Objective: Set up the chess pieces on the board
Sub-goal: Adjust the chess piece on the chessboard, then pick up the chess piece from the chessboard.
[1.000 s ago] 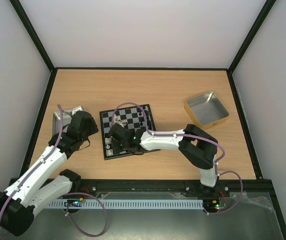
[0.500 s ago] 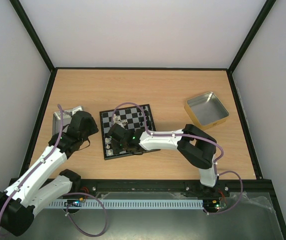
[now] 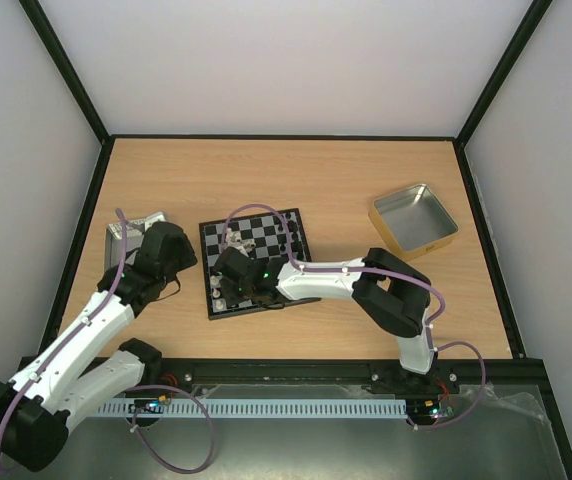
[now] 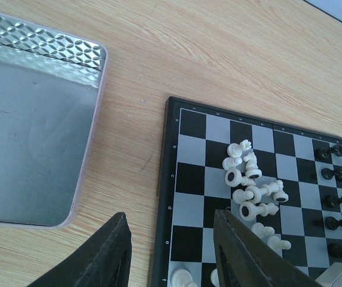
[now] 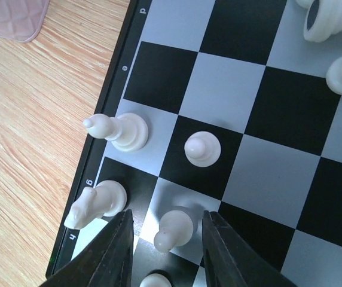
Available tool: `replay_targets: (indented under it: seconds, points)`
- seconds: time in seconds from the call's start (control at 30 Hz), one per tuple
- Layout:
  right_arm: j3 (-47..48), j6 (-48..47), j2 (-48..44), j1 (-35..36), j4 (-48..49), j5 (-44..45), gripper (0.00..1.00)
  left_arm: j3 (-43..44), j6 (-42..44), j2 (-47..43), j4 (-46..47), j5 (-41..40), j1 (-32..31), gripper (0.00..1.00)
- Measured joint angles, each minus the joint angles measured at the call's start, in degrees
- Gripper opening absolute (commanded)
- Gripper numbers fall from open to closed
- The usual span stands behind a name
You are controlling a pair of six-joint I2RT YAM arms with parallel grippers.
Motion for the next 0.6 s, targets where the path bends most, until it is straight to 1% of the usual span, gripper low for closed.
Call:
replay_targets:
  seconds: [0.1, 0.2, 0.23, 0.27, 0.37, 0.47, 0.6]
  points:
    - [-0.2, 0.2, -0.8, 0.0, 0.0, 0.1, 0.35, 0.0, 0.0, 0.0, 0.0, 0.1, 0.0, 0.41]
    - [-1.1, 0.5, -3.4, 0.0, 0.0, 0.6, 0.36, 0.0, 0.0, 0.2, 0.0, 0.3, 0.3, 0.43]
    - [-1.6, 0.7, -4.9, 0.0, 0.1, 1.0, 0.36, 0.0, 0.0, 0.3, 0.0, 0.6, 0.5, 0.44]
    - [-2.0, 1.0, -6.3, -0.2, 0.1, 1.4, 0.36, 0.0, 0.1, 0.6, 0.0, 0.9, 0.6, 0.48]
    - [-2.9, 1.9, -9.9, -1.4, 0.3, 1.8, 0.36, 0.2, 0.5, 2.1, 0.4, 2.4, 1.5, 0.52]
    - [-3.4, 2.4, -11.7, -5.0, 1.1, 1.5, 0.37, 0.9, 1.1, 5.4, 1.9, 5.4, 2.7, 0.53]
    - [-2.5, 1.4, -10.0, -10.6, 0.6, 1.1, 0.38, 2.6, 2.0, 12.0, 4.7, 10.6, 3.7, 0.54]
